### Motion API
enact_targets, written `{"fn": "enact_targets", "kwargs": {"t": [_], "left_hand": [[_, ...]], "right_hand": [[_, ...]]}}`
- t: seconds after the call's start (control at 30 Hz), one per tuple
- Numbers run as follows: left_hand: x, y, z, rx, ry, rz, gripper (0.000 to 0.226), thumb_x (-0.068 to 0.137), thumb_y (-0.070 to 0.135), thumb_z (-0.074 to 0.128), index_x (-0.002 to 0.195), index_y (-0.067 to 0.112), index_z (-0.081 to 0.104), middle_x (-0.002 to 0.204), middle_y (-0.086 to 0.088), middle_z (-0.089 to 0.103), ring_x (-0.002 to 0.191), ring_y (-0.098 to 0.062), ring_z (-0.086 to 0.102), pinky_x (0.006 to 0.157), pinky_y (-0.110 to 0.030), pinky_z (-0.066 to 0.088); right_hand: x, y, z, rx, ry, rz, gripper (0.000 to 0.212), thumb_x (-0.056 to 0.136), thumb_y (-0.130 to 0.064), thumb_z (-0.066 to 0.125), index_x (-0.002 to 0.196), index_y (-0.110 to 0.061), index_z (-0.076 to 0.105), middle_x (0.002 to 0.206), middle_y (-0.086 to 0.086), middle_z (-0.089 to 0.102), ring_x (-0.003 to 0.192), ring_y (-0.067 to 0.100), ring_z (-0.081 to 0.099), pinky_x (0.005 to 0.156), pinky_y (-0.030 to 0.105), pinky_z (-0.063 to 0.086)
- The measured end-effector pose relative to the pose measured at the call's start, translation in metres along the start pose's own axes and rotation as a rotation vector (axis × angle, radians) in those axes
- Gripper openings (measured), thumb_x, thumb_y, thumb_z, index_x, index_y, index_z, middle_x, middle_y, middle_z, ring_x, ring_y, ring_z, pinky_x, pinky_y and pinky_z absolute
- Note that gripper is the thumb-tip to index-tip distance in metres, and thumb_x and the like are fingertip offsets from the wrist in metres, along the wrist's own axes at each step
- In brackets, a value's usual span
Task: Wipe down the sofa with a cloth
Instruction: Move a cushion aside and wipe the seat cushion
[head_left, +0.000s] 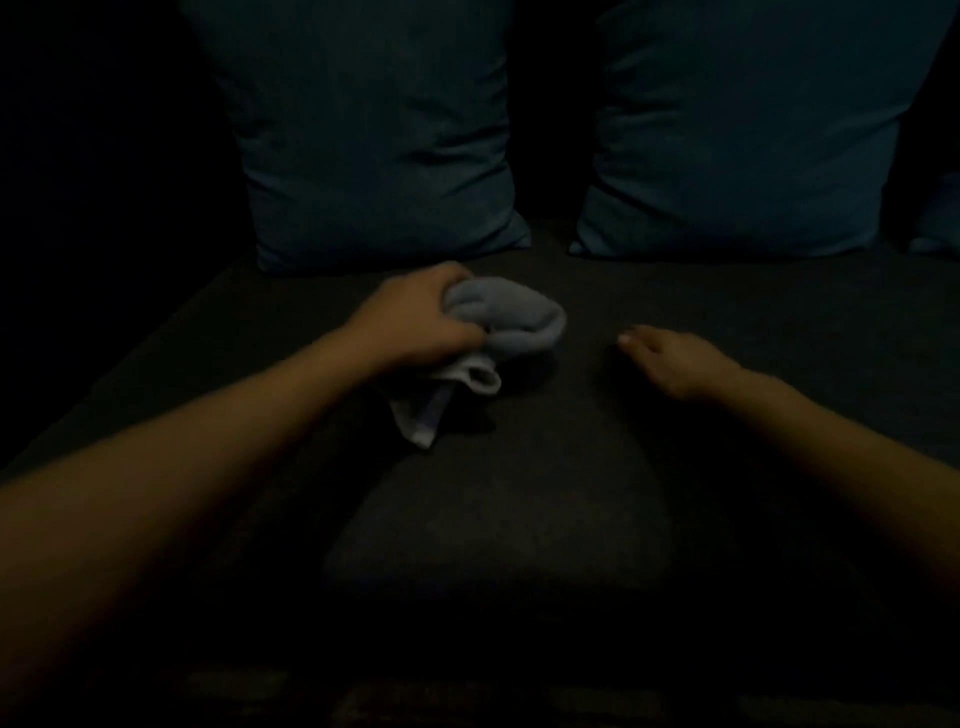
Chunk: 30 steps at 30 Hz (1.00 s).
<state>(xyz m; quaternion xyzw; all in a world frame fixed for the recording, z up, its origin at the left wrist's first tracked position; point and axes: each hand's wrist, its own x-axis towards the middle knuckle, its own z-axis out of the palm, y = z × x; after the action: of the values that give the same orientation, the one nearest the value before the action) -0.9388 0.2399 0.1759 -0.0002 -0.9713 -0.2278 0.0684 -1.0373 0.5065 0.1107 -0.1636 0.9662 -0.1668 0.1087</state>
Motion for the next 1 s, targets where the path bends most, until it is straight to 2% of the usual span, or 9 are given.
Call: {"fn": "enact_targets", "kwargs": {"t": [0.1, 0.2, 0.3, 0.37, 0.43, 0.6, 0.87, 0.93, 1.0], "left_hand": [[0.067, 0.009, 0.021, 0.033, 0.005, -0.136, 0.072, 0.065, 0.056, 0.06, 0.132, 0.035, 0.046, 0.127, -0.004, 0.057, 0.11, -0.027, 0.055, 0.092, -0.04, 0.048], [0.12, 0.033, 0.065, 0.005, -0.077, -0.184, 0.083, 0.061, 0.059, 0.059, 0.138, 0.034, 0.042, 0.141, -0.006, 0.048, 0.122, -0.03, 0.049, 0.103, -0.042, 0.043], [0.148, 0.061, 0.117, 0.048, -0.229, -0.191, 0.086, 0.073, 0.05, 0.068, 0.147, 0.023, 0.032, 0.153, -0.007, 0.031, 0.135, -0.031, 0.036, 0.11, -0.044, 0.033], [0.159, 0.064, 0.136, 0.182, -0.209, -0.178, 0.1, 0.064, 0.066, 0.063, 0.148, 0.026, 0.026, 0.154, -0.007, 0.027, 0.136, -0.033, 0.034, 0.107, -0.05, 0.034], [0.157, 0.057, 0.141, 0.247, -0.173, -0.161, 0.104, 0.05, 0.077, 0.051, 0.142, 0.033, 0.03, 0.147, -0.007, 0.037, 0.127, -0.035, 0.043, 0.099, -0.053, 0.041], [0.1, 0.06, 0.14, 0.208, -0.143, 0.025, 0.058, 0.066, 0.057, 0.06, 0.119, 0.037, 0.051, 0.115, -0.001, 0.06, 0.102, -0.025, 0.056, 0.086, -0.043, 0.051], [-0.045, 0.085, 0.105, 0.126, -0.274, 0.324, 0.057, 0.06, 0.058, 0.049, 0.113, 0.039, 0.059, 0.108, 0.011, 0.061, 0.102, -0.015, 0.057, 0.087, -0.038, 0.048], [-0.093, 0.089, 0.09, 0.123, -0.39, 0.46, 0.05, 0.067, 0.055, 0.053, 0.114, 0.038, 0.06, 0.112, 0.014, 0.061, 0.105, -0.012, 0.057, 0.092, -0.034, 0.045], [-0.127, 0.089, 0.073, 0.207, -0.599, 0.51, 0.05, 0.074, 0.055, 0.054, 0.123, 0.045, 0.05, 0.123, 0.022, 0.052, 0.112, -0.003, 0.047, 0.099, -0.03, 0.038]], "right_hand": [[-0.013, 0.051, -0.007, -0.278, 0.072, 0.045, 0.051, 0.101, -0.045, 0.019, 0.149, -0.028, 0.022, 0.159, 0.0, 0.017, 0.145, 0.02, 0.014, 0.118, 0.048, 0.009], [-0.017, 0.08, 0.011, -0.281, 0.118, 0.141, 0.054, 0.1, -0.047, 0.015, 0.151, -0.031, 0.013, 0.16, -0.003, 0.009, 0.147, 0.02, 0.008, 0.118, 0.05, 0.006], [-0.008, 0.084, 0.018, -0.263, 0.18, 0.134, 0.055, 0.099, -0.047, 0.016, 0.151, -0.03, 0.013, 0.16, -0.003, 0.009, 0.147, 0.019, 0.008, 0.118, 0.047, 0.007], [-0.005, 0.087, 0.021, -0.242, 0.225, 0.136, 0.054, 0.099, -0.047, 0.017, 0.151, -0.03, 0.015, 0.159, -0.004, 0.011, 0.146, 0.018, 0.008, 0.118, 0.047, 0.007], [-0.005, 0.091, 0.023, -0.225, 0.243, 0.135, 0.053, 0.1, -0.046, 0.018, 0.151, -0.03, 0.016, 0.159, -0.004, 0.012, 0.146, 0.017, 0.009, 0.118, 0.046, 0.006], [-0.005, 0.095, 0.023, -0.19, 0.283, 0.122, 0.053, 0.1, -0.043, 0.021, 0.151, -0.028, 0.019, 0.159, -0.005, 0.015, 0.146, 0.016, 0.01, 0.118, 0.044, 0.005], [-0.008, 0.093, 0.021, -0.199, 0.241, 0.142, 0.052, 0.1, -0.041, 0.02, 0.151, -0.026, 0.019, 0.159, -0.004, 0.014, 0.146, 0.017, 0.011, 0.117, 0.044, 0.007], [-0.011, 0.09, 0.02, -0.211, 0.217, 0.156, 0.053, 0.1, -0.041, 0.02, 0.151, -0.025, 0.018, 0.159, -0.003, 0.013, 0.146, 0.018, 0.011, 0.117, 0.044, 0.007], [-0.013, 0.088, 0.019, -0.215, 0.198, 0.164, 0.053, 0.1, -0.041, 0.02, 0.151, -0.024, 0.018, 0.159, -0.002, 0.013, 0.146, 0.019, 0.011, 0.117, 0.046, 0.008]]}}
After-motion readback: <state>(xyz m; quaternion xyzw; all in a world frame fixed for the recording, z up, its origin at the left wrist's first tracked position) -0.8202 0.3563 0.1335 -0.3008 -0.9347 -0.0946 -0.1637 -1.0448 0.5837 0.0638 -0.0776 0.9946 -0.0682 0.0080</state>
